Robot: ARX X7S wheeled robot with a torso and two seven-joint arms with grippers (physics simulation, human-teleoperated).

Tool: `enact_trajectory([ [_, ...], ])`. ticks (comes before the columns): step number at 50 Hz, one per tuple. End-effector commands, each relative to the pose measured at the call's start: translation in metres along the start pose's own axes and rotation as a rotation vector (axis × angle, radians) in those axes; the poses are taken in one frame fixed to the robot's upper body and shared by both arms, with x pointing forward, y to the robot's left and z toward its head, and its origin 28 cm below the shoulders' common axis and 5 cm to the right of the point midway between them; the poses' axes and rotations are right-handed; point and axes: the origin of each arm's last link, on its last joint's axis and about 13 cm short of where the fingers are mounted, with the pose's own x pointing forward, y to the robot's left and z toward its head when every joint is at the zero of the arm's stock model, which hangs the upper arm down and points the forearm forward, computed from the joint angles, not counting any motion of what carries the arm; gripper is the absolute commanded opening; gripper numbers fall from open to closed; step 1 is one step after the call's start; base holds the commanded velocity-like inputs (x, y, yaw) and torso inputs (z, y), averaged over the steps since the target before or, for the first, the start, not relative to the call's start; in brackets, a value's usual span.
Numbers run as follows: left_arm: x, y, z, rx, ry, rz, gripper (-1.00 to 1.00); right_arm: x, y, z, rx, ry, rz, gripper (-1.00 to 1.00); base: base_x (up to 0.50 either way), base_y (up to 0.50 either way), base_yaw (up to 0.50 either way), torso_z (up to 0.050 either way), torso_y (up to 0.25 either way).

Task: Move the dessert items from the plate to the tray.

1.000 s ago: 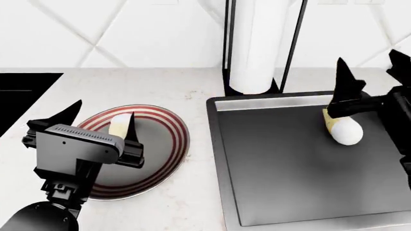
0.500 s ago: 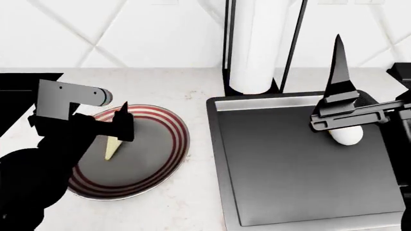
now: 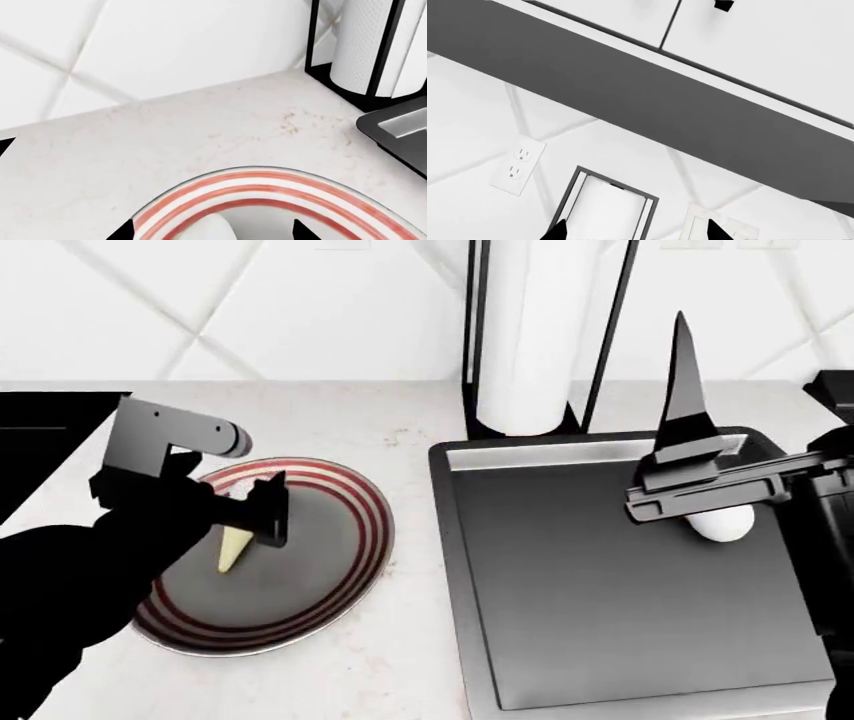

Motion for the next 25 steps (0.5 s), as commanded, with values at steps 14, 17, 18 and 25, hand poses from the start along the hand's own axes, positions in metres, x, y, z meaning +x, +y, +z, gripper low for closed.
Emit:
enact_trajectory([
  [14,0.004,-0.001,-0.019,-0.027,0.048,-0.013,1.00,0.003,0.004,-0.007,0.026,0.045,0.030,1.00,0.00,0.00,0.00,0.000,0.000],
  [17,0.004,-0.002,-0.023,-0.031,0.054,-0.017,1.00,0.003,0.005,-0.007,0.028,0.045,0.034,1.00,0.00,0.00,0.00,0.000,0.000],
  [18,0.004,-0.002,-0.023,-0.032,0.056,-0.018,1.00,0.003,0.005,-0.007,0.028,0.045,0.036,1.00,0.00,0.00,0.00,0.000,0.000],
  [25,0.005,-0.002,-0.023,-0.030,0.057,-0.013,1.00,0.004,0.006,-0.008,0.030,0.047,0.042,1.00,0.00,0.00,0.00,0.000,0.000],
])
